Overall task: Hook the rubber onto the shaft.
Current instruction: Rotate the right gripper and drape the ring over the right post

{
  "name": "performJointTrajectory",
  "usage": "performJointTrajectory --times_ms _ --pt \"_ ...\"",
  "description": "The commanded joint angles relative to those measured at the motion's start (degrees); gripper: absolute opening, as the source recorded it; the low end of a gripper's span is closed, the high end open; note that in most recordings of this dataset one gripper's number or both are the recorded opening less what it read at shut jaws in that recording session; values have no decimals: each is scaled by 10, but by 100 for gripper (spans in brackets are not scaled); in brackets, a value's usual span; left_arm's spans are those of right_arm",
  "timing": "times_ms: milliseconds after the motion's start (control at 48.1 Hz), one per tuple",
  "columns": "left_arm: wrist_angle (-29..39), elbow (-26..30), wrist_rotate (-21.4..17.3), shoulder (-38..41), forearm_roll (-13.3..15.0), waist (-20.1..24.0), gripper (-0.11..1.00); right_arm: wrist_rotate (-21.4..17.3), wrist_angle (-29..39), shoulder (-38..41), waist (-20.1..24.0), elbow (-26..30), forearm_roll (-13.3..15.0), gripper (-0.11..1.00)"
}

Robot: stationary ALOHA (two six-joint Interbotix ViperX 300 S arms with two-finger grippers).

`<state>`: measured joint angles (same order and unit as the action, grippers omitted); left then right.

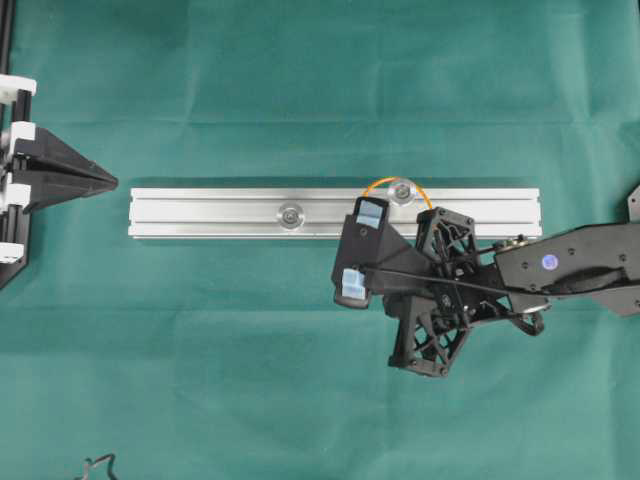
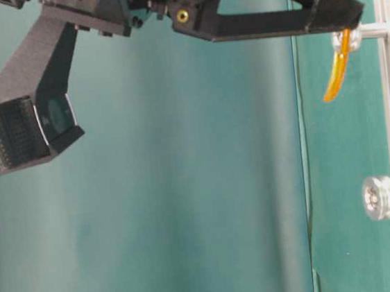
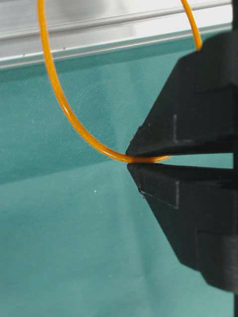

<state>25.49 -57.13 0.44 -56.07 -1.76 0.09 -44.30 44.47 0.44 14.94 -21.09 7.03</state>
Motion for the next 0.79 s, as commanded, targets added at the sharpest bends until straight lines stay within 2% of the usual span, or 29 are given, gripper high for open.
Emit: performJointTrajectory --times_ms 0,770 --pt "-5 19 0 4 -1 1 0 -23 1 -8 3 14 1 7" --pt "-5 19 0 3 -1 2 0 -272 -10 -8 -5 15 0 7"
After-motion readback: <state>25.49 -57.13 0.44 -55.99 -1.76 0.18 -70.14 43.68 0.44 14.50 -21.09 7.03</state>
